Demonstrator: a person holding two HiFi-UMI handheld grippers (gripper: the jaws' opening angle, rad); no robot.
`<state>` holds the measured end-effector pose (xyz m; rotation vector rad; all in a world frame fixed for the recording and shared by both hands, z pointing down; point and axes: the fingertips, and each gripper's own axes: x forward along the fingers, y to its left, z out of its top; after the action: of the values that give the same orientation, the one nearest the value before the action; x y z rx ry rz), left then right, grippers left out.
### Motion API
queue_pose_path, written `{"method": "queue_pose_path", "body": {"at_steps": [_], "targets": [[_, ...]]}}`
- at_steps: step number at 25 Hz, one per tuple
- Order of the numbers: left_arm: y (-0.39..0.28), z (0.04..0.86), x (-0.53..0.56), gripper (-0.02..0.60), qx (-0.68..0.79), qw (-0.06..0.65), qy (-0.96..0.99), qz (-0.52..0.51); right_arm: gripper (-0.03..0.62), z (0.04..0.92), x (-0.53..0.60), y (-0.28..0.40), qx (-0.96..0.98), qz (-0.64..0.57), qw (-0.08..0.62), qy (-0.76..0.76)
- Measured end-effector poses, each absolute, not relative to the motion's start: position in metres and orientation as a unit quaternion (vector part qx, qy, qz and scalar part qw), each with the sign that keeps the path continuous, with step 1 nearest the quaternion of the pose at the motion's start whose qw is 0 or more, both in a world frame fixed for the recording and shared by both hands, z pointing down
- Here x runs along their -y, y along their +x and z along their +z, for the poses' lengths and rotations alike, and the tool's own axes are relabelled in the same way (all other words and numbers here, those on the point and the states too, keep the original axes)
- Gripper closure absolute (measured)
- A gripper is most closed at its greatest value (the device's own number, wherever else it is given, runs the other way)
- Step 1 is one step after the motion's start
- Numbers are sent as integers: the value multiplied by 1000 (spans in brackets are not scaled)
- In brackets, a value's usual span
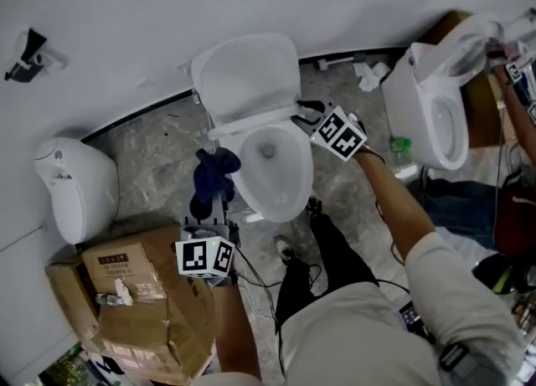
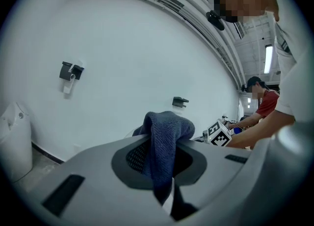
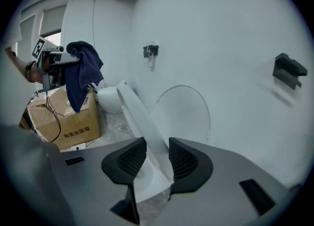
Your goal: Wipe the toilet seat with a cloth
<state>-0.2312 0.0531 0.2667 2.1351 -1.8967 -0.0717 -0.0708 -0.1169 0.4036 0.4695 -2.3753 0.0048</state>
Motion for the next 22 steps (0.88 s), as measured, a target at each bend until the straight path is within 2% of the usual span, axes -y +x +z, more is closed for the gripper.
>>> {"method": "queue_pose_path", "body": {"at_steps": [12,22], "targets": [[-228,287,-132,545,651,158,743,-20,408,440,28,-44,895,-23,408,177],[-222,310,-161,544,642,170,748,-20,402,478,-29,-25,857,-91,493,118]]}}
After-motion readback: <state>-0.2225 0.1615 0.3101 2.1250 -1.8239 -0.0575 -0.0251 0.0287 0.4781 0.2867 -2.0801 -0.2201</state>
